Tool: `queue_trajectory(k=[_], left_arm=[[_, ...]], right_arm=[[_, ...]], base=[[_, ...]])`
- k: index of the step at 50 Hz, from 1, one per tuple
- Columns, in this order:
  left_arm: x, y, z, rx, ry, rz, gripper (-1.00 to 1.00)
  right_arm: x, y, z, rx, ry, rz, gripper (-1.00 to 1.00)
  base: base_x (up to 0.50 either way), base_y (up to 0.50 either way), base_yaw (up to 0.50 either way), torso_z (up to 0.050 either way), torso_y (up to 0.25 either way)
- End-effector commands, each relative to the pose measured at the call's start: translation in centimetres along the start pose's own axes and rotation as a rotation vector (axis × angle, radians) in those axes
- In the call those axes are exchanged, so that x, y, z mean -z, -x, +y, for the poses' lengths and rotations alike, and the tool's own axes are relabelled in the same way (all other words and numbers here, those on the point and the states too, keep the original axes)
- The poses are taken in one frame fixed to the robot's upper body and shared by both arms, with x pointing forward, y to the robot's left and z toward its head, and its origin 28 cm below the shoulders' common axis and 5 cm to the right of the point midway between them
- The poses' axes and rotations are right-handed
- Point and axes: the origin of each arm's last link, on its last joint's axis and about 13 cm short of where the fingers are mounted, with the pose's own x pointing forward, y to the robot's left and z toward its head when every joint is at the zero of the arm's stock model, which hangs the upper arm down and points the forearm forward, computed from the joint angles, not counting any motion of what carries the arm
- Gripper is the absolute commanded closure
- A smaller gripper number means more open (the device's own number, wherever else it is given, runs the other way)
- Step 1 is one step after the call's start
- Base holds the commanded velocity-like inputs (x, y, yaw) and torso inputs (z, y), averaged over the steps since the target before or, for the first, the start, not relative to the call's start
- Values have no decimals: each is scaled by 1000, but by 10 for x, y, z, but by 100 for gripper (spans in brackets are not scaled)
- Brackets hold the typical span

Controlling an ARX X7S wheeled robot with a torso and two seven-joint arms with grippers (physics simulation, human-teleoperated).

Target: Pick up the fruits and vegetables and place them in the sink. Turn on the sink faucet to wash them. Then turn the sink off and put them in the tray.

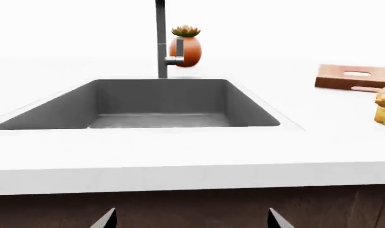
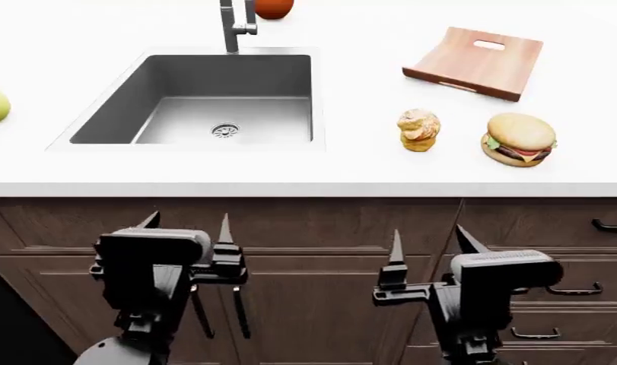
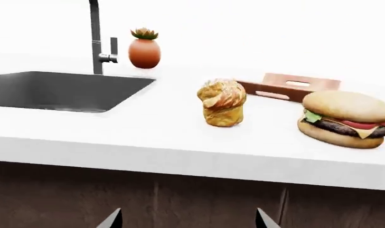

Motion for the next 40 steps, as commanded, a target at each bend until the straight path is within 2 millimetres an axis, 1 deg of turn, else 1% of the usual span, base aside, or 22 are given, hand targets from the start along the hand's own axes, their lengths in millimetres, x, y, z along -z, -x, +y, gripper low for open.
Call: queue_trajectory(k=[1, 3, 5, 7, 9, 12, 16, 23, 31, 40], left_arm=[[-77, 12, 8, 58, -36, -37, -100], [-90, 12, 11, 72, -38, -45, -100], [-102, 15, 14, 95, -35, -57, -100], [-108, 14, 17, 99, -44, -70, -100], [-113, 17, 21, 81, -52, -76, -100], [-121, 22, 21, 105, -63, -79, -100], [-123, 26, 23, 112, -75, -78, -100], [-123, 31, 24, 116, -82, -87, -100], [-123, 33, 26, 120, -66, -97, -100], [-121, 32, 27, 117, -57, -100, -100]], right_arm=[[-74, 5, -15, -38, 34, -104, -100], [-90, 3, -19, -43, 34, -126, -100], [-106, 1, -23, -45, 40, -147, -100], [-118, 1, -25, -52, 49, -168, -100], [-127, 1, -25, -64, 57, -186, -100], [-135, 0, -25, -78, 69, -204, -100], [-139, -2, -23, -118, 69, -210, -100], [-139, -1, -22, -171, 61, -223, -100], [-139, -1, -21, -192, 67, -233, -100], [-130, 0, -21, -199, 75, -224, -100]], base=[[0, 0, 0, 0, 0], [0, 0, 0, 0, 0], [0, 0, 0, 49, 0], [0, 0, 0, 50, 0], [0, 0, 0, 50, 0], [0, 430, 0, 50, 0], [0, 500, 0, 50, 0], [0, 500, 0, 50, 0], [14, 500, 0, 50, 0], [75, 500, 0, 50, 0]])
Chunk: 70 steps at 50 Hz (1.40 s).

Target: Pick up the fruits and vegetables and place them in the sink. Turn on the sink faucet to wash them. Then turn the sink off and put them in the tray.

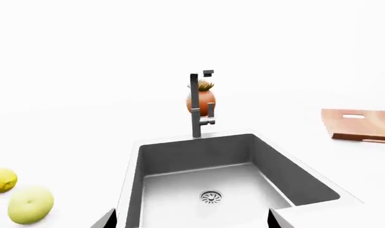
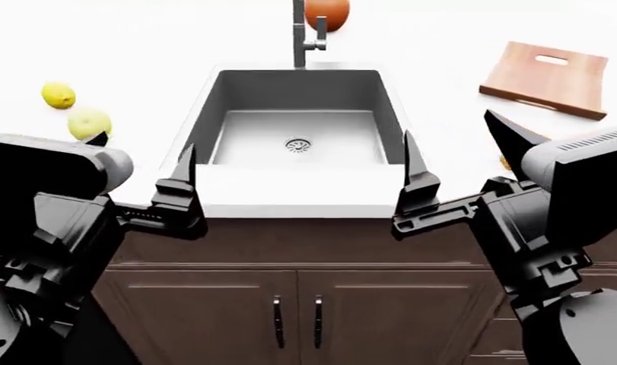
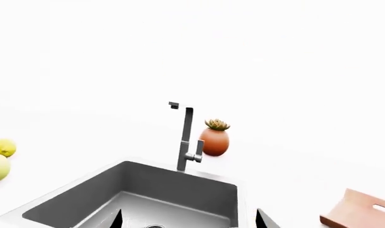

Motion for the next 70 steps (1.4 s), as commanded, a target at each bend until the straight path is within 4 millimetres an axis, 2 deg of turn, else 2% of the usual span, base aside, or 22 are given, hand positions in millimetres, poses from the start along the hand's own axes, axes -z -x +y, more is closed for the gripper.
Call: queue_trajectory(k=[1, 19, 35, 47, 70], left_arm=[[-1, 3, 1, 1, -4, -7, -100], [3, -5, 4, -29, -4, 11, -100], [6, -6, 2, -25, -20, 33, -100], [-5, -6, 1, -19, -62, 31, -100], [-28, -8, 2, 34, -114, 38, -100]], right_arm=[[4, 2, 1, -26, 11, 0, -100], [9, 3, 3, -38, 14, 7, -100], [8, 2, 1, -46, 29, 2, -100], [-3, 3, -2, -81, 59, 11, -100], [-18, 8, -12, -141, 109, 53, -100]], base=[[86, 500, 0, 50, 0], [87, 500, 0, 44, 0], [213, 485, 0, 3, 0], [310, 428, 0, 2, 0], [310, 459, 0, 50, 0]])
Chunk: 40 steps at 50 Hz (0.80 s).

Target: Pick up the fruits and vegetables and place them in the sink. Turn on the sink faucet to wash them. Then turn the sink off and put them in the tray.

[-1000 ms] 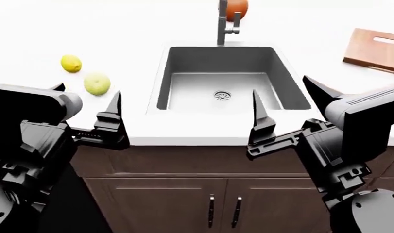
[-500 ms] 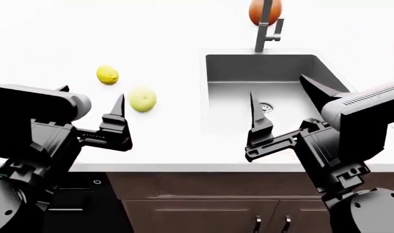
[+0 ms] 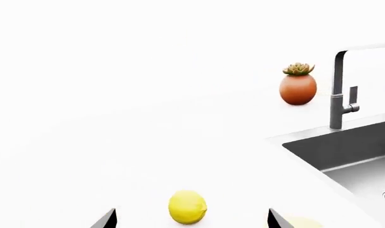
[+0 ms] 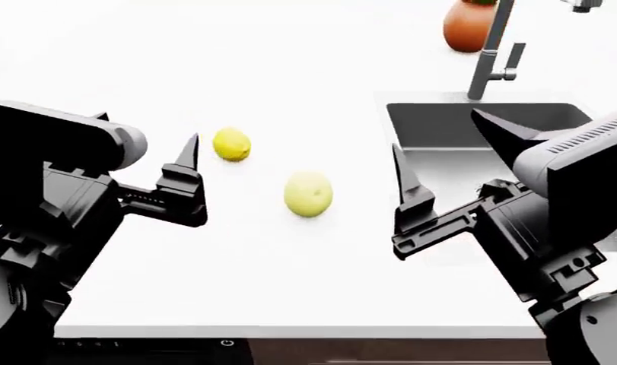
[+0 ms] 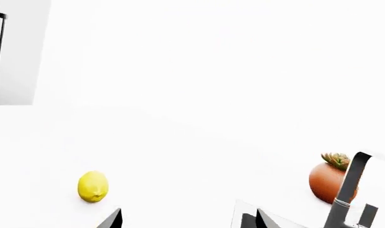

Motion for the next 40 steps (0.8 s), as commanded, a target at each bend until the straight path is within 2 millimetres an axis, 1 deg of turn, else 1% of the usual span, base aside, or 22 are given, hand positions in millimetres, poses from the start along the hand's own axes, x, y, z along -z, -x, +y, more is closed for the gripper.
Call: queue_trajectory(k=[1, 9, 15, 20, 26, 36, 40], left_arm=[[-10, -1, 0, 19, -29, 2, -100], [-12, 1, -4, 28, -31, -4, -100], [-9, 0, -5, 36, -30, -4, -100], [-8, -1, -5, 27, -31, 15, -100], [-9, 1, -6, 28, -26, 27, -100], [-9, 0, -7, 35, -20, 26, -100], [-9, 0, -7, 36, -19, 25, -100]], right_arm=[[-5, 3, -4, -19, 14, 19, -100], [-5, 4, -4, -21, 3, 22, -100], [-3, 3, -5, -10, -9, 29, -100], [-1, 3, -4, 0, -21, 36, -100], [1, 4, -1, -21, -54, 57, -100], [4, 3, -1, -54, -43, 68, -100], [4, 2, -3, -31, -41, 50, -100]], base=[[304, 493, 0, 50, 0], [310, 493, 0, 50, 0], [309, 495, 0, 50, 0], [34, 0, -9, 45, 0], [0, 0, -495, 0, 0], [0, 0, -500, 0, 0], [0, 0, -82, 0, 0]])
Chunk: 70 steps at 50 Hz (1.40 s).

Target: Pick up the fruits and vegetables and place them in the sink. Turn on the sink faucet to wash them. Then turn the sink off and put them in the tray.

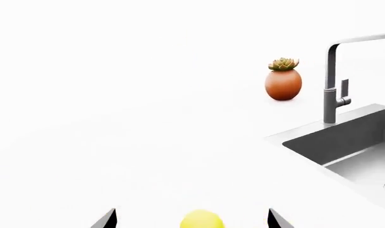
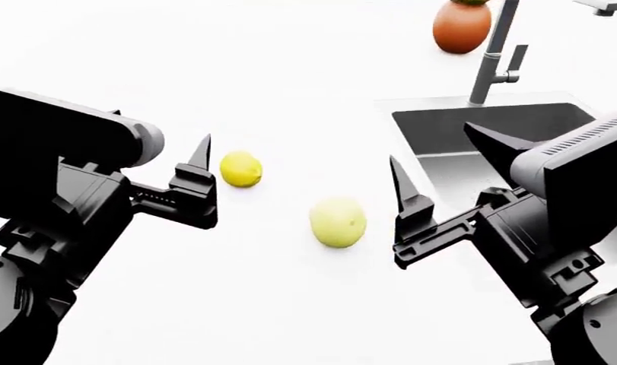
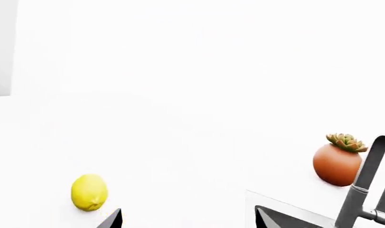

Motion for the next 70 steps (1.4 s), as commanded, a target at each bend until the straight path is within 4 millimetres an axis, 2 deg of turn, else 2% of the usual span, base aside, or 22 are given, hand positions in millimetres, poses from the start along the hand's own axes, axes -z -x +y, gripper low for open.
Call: queue_trajectory(k=[1, 15, 23, 30, 37, 49, 62, 70], left_arm=[[-1, 0, -1, 2, 5, 2, -100], [-2, -4, -1, -1, 3, -2, -100], [-4, -5, 1, -13, 4, -2, -100], [-6, -4, 1, -14, 8, -6, -100], [-7, -1, 2, -17, 8, -10, -100], [-7, 0, 1, -10, 7, -16, -100], [-5, -2, 1, -8, 13, -15, -100], [-4, -3, 1, -8, 16, -16, -100]], right_arm=[[2, -1, -2, 5, -3, -12, -100], [-2, 1, 0, -20, 22, -29, -100], [3, 12, 19, -370, 27, 75, -100], [-1, 13, 24, -557, -66, 119, -100], [-3, 10, 29, -656, -163, 108, -100], [25, -12, 34, -628, -107, 242, -100], [39, -48, 32, -511, -23, 294, -100], [54, -61, 32, -471, 40, 375, -100]], base=[[0, 0, 0, 0, 0], [395, -142, 0, 0, 0], [0, 0, 0, 0, 0], [0, 0, 0, 0, 0], [0, 0, 0, 0, 0], [0, 0, 0, 0, 0], [0, 0, 0, 0, 0], [0, 0, 0, 0, 0]])
